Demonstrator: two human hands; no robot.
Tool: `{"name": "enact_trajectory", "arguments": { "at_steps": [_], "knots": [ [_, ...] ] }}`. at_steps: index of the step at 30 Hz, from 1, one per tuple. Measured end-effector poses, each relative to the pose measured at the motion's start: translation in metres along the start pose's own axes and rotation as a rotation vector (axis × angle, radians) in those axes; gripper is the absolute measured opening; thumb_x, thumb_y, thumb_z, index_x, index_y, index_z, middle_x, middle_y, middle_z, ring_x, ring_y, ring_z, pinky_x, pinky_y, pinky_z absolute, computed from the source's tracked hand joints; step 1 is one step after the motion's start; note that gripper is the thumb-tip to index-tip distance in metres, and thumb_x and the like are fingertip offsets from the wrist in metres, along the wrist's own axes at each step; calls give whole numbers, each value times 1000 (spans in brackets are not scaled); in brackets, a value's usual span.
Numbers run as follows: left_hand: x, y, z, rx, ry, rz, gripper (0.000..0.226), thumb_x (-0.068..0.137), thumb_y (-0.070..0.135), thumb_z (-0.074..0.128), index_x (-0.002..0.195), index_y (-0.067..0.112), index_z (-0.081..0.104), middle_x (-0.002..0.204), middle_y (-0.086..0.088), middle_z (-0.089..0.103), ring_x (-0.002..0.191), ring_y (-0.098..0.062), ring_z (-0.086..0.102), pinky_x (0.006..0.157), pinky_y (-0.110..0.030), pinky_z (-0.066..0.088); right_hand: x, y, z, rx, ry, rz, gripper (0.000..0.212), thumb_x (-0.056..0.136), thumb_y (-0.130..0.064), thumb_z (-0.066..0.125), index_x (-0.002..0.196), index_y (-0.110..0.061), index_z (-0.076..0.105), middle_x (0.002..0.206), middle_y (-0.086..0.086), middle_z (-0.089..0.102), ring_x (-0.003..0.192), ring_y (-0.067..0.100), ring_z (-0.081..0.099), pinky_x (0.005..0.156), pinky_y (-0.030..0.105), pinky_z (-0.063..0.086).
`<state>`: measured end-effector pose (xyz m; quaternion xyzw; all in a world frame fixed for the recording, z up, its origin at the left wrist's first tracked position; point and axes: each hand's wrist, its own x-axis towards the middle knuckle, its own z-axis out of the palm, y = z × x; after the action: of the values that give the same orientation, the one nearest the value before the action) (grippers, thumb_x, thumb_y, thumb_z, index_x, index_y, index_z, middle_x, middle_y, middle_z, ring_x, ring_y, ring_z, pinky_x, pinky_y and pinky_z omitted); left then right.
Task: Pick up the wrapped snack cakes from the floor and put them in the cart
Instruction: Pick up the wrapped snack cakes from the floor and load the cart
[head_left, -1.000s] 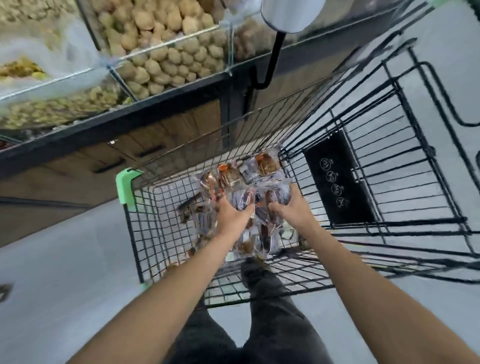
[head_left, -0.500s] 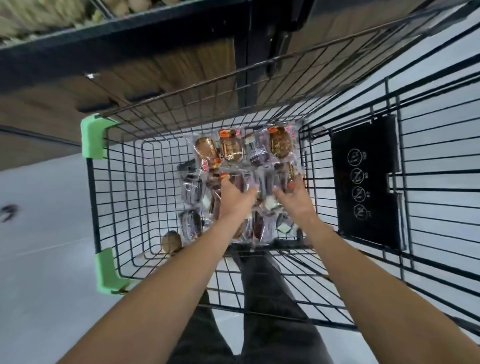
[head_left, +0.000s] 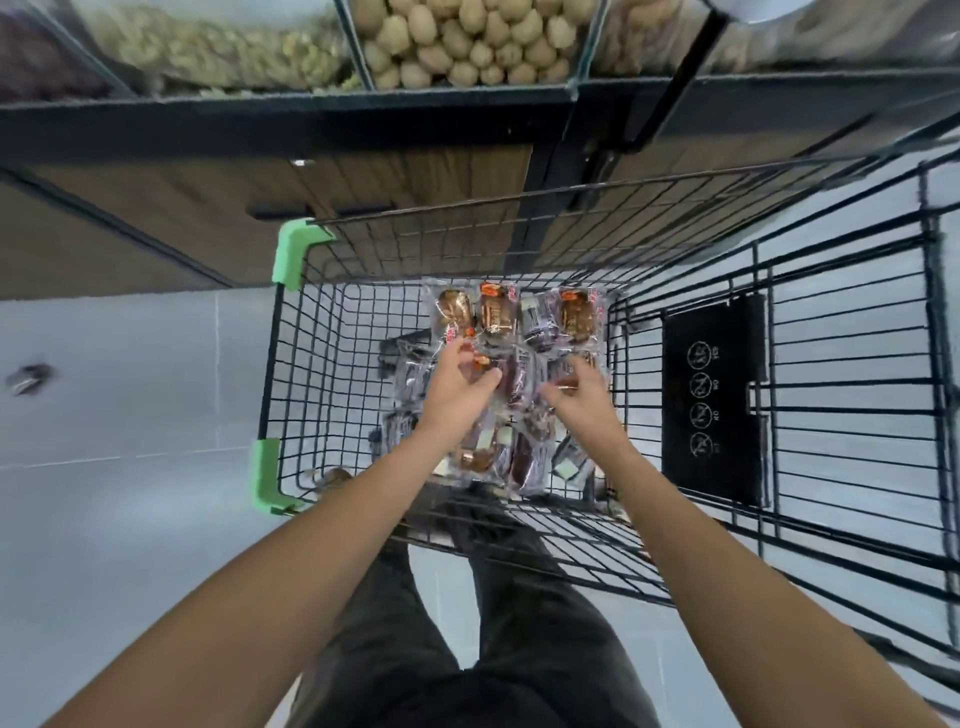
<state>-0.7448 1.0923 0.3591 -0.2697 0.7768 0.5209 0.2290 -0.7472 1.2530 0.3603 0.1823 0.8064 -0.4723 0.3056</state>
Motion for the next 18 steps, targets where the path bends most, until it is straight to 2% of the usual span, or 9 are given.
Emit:
{"name": "enact_trajectory", "arguments": {
  "at_steps": [2, 4, 7, 10, 12, 15, 18],
  "knots": [
    [-11, 2, -28, -39, 57, 19, 69, 88, 27, 64, 145, 17, 27, 134, 4, 48, 112, -10, 49, 89, -26, 40, -10, -24, 14, -38, -22, -52, 58, 92, -17, 59, 144, -16, 34, 107, -5, 59, 86, 19, 64, 71, 23, 58],
    [-22, 0, -62, -83, 132, 29, 67, 88, 29, 64, 144, 17, 28, 139, 2, 45, 112, -11, 48, 91, -27, 38, -20, -50, 35, -75, -44, -102, 55, 93, -19, 59, 142, -15, 37, 101, -11, 59, 80, 5, 59, 59, 12, 49],
    [-40, -14, -123, -161, 246, 29, 67, 89, 30, 62, 145, 17, 27, 145, 0, 40, 127, -17, 43, 95, -27, 31, -35, -95, 76, -113, -128, -179, 51, 93, -24, 60, 139, -15, 41, 102, -12, 60, 86, 0, 56, 62, 9, 40],
    [-55, -32, -190, -258, 341, 15, 61, 89, 30, 62, 140, 11, 34, 141, -4, 43, 125, -21, 45, 100, -30, 35, -51, -142, 125, -174, -216, -274, 47, 92, -24, 60, 136, -13, 45, 92, -11, 61, 79, -9, 55, 63, 9, 39],
    [-67, -47, -235, -351, 416, 17, 56, 90, 22, 62, 137, 6, 37, 139, -7, 44, 123, -25, 46, 99, -30, 38, -64, -172, 162, -207, -280, -335, 46, 92, -21, 60, 134, -10, 46, 89, -6, 63, 80, -7, 57, 70, 10, 40],
    [-90, -78, -300, -427, 528, 40, 54, 89, 17, 63, 135, 4, 38, 137, -10, 44, 121, -26, 47, 89, -22, 38, -88, -215, 224, -252, -373, -404, 42, 91, -12, 59, 130, -4, 48, 93, 2, 60, 92, 14, 58, 84, 23, 42],
    [-119, -115, -361, -475, 618, 47, 59, 89, 20, 63, 140, 7, 34, 140, -8, 42, 121, -23, 48, 92, -26, 40, -118, -253, 290, -307, -471, -459, 42, 91, -6, 58, 131, -1, 46, 94, 6, 59, 92, 16, 55, 84, 24, 41]
  ]
}}
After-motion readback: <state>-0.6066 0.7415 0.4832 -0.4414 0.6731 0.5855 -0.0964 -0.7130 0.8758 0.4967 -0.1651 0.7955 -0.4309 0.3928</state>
